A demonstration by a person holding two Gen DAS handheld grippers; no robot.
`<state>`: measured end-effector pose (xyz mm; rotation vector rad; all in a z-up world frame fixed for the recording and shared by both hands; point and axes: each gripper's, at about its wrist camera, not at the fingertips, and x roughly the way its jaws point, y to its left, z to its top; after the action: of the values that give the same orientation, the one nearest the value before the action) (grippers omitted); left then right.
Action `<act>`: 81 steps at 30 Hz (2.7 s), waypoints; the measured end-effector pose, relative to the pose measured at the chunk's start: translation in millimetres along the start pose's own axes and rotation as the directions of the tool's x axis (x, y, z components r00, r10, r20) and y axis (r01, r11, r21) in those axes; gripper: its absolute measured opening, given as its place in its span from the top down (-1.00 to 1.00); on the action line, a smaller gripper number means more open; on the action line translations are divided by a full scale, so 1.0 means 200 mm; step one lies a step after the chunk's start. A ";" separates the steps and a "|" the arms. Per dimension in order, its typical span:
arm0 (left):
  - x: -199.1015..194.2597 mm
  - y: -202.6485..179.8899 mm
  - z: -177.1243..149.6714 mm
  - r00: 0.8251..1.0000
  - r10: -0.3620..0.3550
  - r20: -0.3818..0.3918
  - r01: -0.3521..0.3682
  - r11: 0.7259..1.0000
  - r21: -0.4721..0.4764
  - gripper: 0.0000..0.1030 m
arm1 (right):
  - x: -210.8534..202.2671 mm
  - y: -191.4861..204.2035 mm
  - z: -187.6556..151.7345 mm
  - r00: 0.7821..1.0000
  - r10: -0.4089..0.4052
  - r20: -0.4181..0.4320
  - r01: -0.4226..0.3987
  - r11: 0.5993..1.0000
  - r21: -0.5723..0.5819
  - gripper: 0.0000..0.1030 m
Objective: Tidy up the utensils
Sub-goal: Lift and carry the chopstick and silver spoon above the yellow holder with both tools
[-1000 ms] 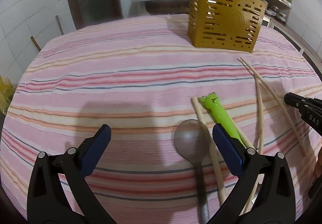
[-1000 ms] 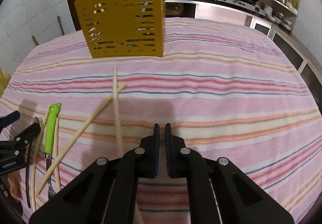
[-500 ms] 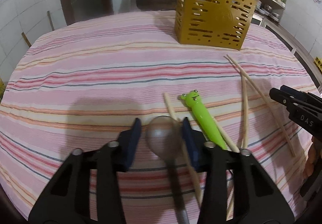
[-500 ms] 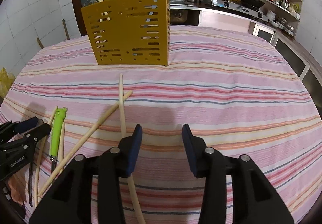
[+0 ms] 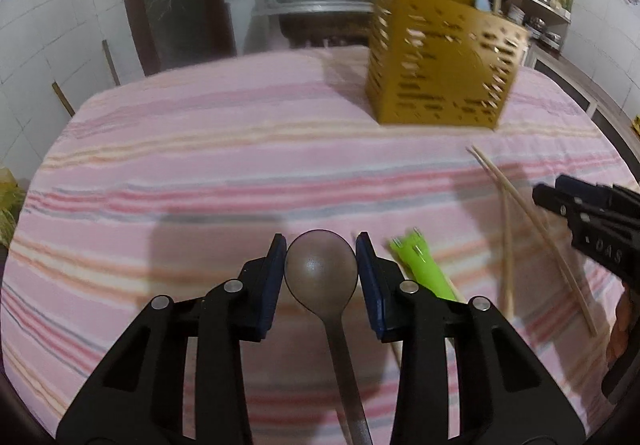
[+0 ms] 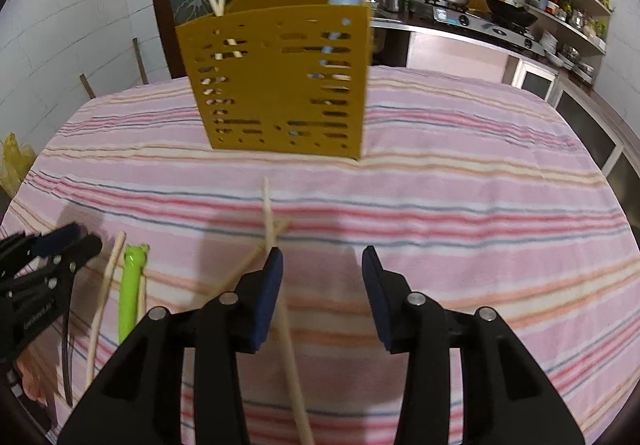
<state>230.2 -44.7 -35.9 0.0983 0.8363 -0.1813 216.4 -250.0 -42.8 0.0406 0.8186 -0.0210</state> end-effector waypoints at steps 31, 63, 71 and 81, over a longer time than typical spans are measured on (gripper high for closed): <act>-0.06 0.05 0.15 0.996 0.009 0.083 -0.008 1.000 -0.017 0.32 | -0.06 -0.05 0.18 0.998 0.053 0.037 -0.054 0.998 0.029 0.89; -0.66 0.03 0.08 0.932 -0.015 0.363 0.026 0.999 -0.024 0.32 | -0.73 -0.11 0.04 0.870 0.033 0.492 -0.069 0.996 0.054 0.89; -0.75 -0.04 0.23 0.910 -0.036 0.412 0.029 0.999 0.023 0.32 | -0.85 -0.12 0.22 0.815 0.037 0.578 -0.085 0.995 0.055 0.89; -0.86 -0.18 0.75 0.830 -0.050 0.555 0.023 0.998 0.056 0.32 | -0.99 -0.14 0.72 0.722 0.030 0.692 -0.080 0.996 0.040 0.89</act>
<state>220.2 -82.9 191.5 0.0670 0.2461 -0.2511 185.7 -283.0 199.1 0.1141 0.0539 -0.0057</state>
